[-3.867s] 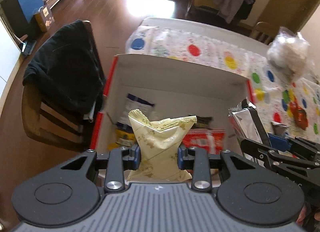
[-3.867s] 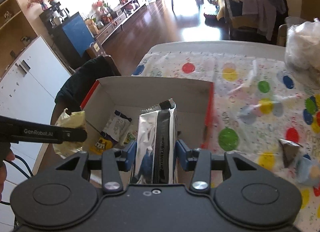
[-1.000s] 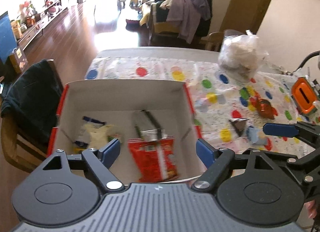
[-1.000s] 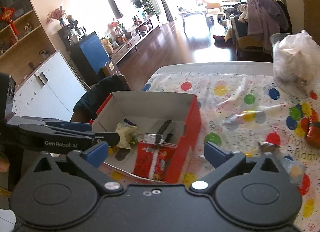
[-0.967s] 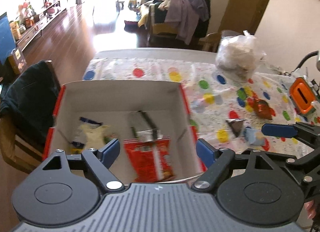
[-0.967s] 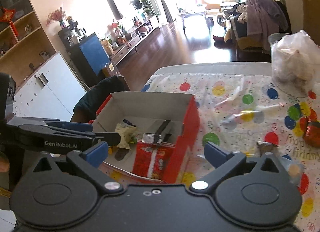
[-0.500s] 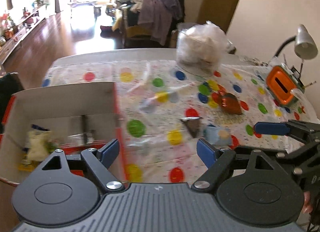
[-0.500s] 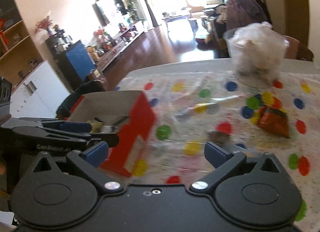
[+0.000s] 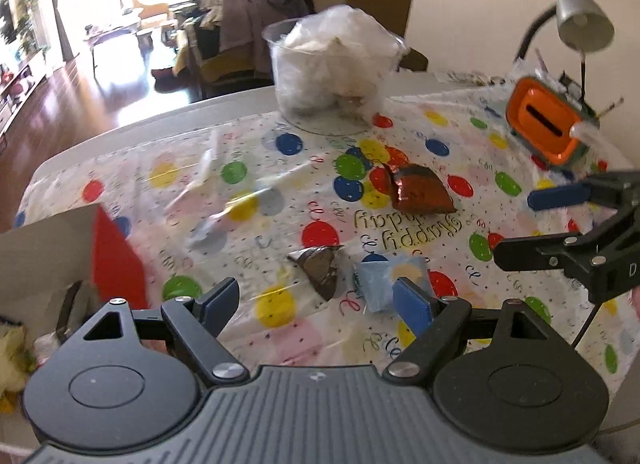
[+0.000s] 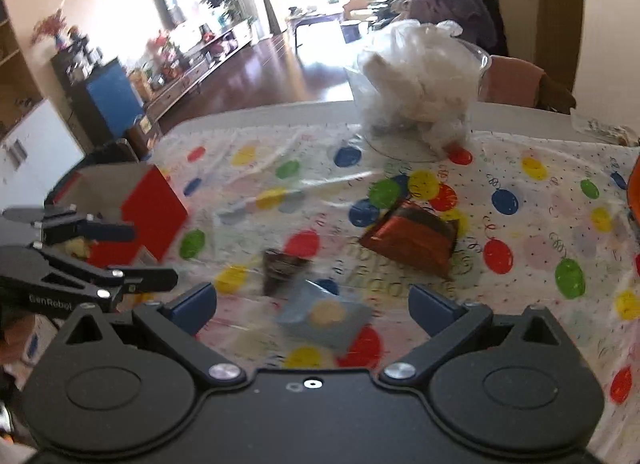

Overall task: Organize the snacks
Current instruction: 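Move both open tools back toward the remaining snacks on the tablecloth, then grasp the dark triangular candy with the left tool while the right tool grasps the blue cookie packet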

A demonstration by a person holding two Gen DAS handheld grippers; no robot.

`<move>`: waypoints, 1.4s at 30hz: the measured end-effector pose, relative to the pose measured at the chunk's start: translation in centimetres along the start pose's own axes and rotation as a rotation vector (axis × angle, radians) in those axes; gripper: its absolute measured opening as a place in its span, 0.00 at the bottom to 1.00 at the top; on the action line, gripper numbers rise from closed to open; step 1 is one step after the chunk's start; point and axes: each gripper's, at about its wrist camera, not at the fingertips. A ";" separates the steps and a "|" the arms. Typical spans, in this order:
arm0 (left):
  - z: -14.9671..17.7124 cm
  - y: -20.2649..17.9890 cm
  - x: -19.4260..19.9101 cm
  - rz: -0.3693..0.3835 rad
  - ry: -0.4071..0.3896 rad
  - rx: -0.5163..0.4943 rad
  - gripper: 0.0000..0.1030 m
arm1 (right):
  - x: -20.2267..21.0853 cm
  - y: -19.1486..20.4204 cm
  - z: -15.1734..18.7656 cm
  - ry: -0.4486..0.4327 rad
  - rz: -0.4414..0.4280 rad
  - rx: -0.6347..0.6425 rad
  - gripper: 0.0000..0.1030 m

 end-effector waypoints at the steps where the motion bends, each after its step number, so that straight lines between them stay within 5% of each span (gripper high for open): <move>1: -0.2 -0.3 -0.7 0.000 0.009 -0.012 0.82 | -0.3 -0.5 0.1 0.012 0.005 0.015 1.00; 11: -2.0 -1.3 -6.8 0.002 0.093 -0.058 0.82 | -5.5 -2.0 1.1 0.137 -0.054 0.244 0.97; 25: -4.2 1.6 -13.9 0.037 0.280 0.196 0.81 | -12.0 0.5 1.2 0.254 -0.175 0.492 0.80; 42: -4.4 2.0 -16.5 0.057 0.370 0.237 0.46 | -13.6 1.3 1.7 0.255 -0.168 0.583 0.57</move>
Point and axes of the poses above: each gripper's, at about its wrist camera, not at the fingertips, and x roughly against the way its jaws point, y to its left, z to its underside, and after that the axes turned 1 degree about y, right-handed
